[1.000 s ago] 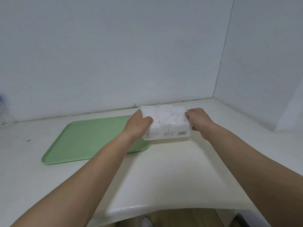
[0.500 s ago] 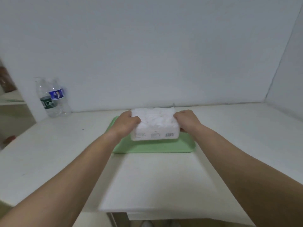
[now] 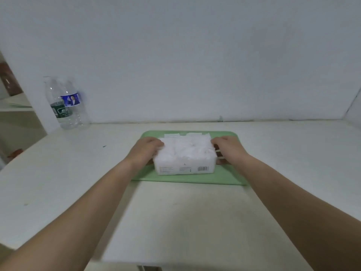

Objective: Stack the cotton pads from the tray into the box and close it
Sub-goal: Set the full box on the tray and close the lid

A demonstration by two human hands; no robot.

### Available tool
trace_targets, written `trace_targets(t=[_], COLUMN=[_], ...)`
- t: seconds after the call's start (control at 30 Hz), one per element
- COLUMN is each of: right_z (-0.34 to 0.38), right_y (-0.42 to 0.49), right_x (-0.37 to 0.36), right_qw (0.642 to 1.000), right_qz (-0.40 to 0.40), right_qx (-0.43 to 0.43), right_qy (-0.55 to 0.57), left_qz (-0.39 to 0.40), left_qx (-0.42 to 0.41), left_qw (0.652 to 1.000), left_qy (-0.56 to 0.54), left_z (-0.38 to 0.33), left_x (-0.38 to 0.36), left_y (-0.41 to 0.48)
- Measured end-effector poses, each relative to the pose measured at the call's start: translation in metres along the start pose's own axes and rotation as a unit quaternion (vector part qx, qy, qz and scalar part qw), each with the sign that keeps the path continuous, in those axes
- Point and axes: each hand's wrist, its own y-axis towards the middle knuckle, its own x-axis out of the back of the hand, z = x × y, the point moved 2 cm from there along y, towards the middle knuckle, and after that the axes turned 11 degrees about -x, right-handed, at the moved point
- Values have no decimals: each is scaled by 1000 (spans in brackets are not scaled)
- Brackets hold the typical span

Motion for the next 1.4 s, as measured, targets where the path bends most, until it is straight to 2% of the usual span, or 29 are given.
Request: trace_targets(t=[0.13,0.23,0.33,0.43,0.57,0.77,0.97,1.17,1.27,1.4], right_z=[3,7,12,11,11,8,1,1,4,1], right_y=[18,30,39,43,40,30,7,-8,-14,-26], right_x=[11,12,8,9,10,10,5,0,9,25], right_qw=[1000,999,997,998,999,996,985,946,940,947], right_qz=[-3,9,33,44,19,6,-70,-145,-121,-7], right_qx=[-13,-31,-29,-17,32,88,141,191,206,181], right_qy=[-1,-30,-61,-47,13,18,-68,-219,-244,-266], left_qz=[-72,-58,-41,-35,-64,-86,-89,-103,-90,-63], left_qx=[59,83,58,19,-34,-75,-126,-112,-114,-132], left_qw=[995,995,997,999,997,993,987,981,983,982], left_qy=[-43,-11,16,8,-24,-28,40,119,116,119], left_z=[13,21,28,28,22,18,16,1,-4,-1], left_x=[7,8,10,11,8,4,-1,-7,-5,-4], left_y=[19,32,46,50,47,29,2,-18,-29,-45])
